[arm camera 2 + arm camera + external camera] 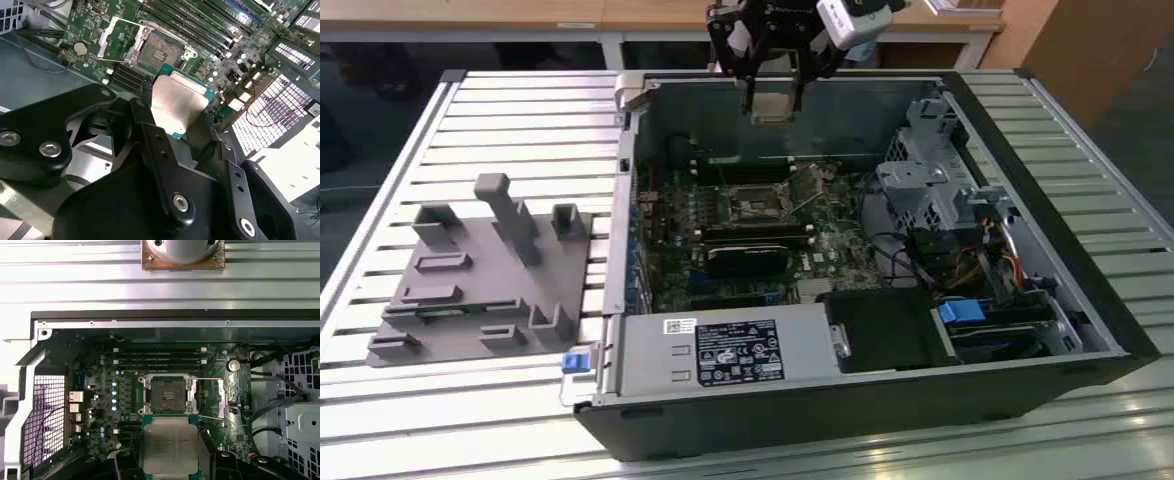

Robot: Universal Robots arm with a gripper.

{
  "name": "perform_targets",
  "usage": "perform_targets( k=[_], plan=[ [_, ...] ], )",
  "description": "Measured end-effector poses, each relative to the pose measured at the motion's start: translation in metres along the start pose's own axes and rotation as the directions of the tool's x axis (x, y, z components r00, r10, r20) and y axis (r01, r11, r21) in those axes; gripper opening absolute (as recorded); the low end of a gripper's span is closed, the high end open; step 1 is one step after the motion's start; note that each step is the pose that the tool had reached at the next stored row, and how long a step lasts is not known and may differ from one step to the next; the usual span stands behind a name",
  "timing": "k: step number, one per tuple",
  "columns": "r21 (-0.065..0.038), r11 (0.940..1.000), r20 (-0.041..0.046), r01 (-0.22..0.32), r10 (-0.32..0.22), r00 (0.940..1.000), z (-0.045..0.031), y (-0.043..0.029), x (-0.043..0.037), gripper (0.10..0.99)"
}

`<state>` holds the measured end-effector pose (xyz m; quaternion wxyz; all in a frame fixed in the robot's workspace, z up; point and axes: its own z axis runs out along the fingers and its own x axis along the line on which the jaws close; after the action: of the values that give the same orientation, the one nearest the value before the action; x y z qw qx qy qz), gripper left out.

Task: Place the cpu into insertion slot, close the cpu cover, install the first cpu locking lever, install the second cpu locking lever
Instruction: 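Place the cpu into insertion slot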

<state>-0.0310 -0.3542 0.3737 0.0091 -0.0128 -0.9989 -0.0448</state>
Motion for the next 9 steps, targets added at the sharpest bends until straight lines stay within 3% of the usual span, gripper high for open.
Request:
perform_targets(
  k=[9],
  plan=[
    [0.0,1.0,0.0005,-0.005,0.005,1.0,0.0,0.0,0.0,0.525]
  ],
)
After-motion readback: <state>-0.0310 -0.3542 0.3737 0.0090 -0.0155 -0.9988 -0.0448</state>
